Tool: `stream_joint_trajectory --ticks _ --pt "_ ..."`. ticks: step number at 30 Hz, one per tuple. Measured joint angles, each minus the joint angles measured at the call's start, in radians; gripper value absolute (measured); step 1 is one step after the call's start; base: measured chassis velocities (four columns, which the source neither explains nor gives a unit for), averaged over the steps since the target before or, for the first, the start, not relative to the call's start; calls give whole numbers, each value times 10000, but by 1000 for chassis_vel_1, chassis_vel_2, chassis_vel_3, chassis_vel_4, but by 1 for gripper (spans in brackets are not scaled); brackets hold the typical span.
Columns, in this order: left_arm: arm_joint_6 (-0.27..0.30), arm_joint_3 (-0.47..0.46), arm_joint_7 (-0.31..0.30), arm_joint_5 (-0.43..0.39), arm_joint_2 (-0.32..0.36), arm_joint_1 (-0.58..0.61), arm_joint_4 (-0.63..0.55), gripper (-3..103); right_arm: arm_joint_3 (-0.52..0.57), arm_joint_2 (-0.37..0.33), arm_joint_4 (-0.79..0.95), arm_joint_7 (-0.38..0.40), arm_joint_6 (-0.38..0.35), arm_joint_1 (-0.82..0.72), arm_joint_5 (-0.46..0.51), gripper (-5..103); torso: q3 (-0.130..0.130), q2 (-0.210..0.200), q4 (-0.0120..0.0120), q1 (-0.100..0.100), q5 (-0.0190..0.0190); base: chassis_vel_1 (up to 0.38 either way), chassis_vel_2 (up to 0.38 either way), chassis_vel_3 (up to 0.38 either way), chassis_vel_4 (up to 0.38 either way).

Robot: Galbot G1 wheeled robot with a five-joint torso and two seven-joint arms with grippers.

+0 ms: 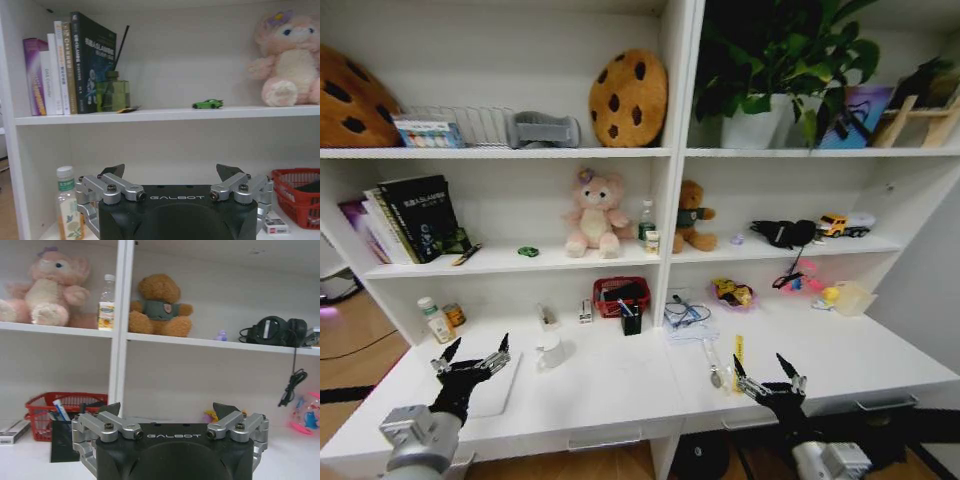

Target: Organize the objects on the table.

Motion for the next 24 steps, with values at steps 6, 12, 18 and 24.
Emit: stream_joint_trajectory --ticks 6,12,18,24 --pt "1 0 -2 0 -1 0 2 100 -1 0 0 0 0 -1 0 100 -2 1 1 -1 -6 354 370 -372 -370" --pt "0 -4 -3 1 0 3 -2 100 -1 -1 -3 0 -1 2 2 100 3 -1 1 2 31 379 337 -354 -337" --pt "1 -3 -6 1 0 1 2 100 -2 -1 -2 -1 -1 0 1 100 -3 4 1 -5 14 176 133 -136 -172" --pt "1 0 -4 0 0 0 -1 100 3 -3 -2 -1 -1 4 1 100 1 -1 -1 1 17 -13 -11 61 10"
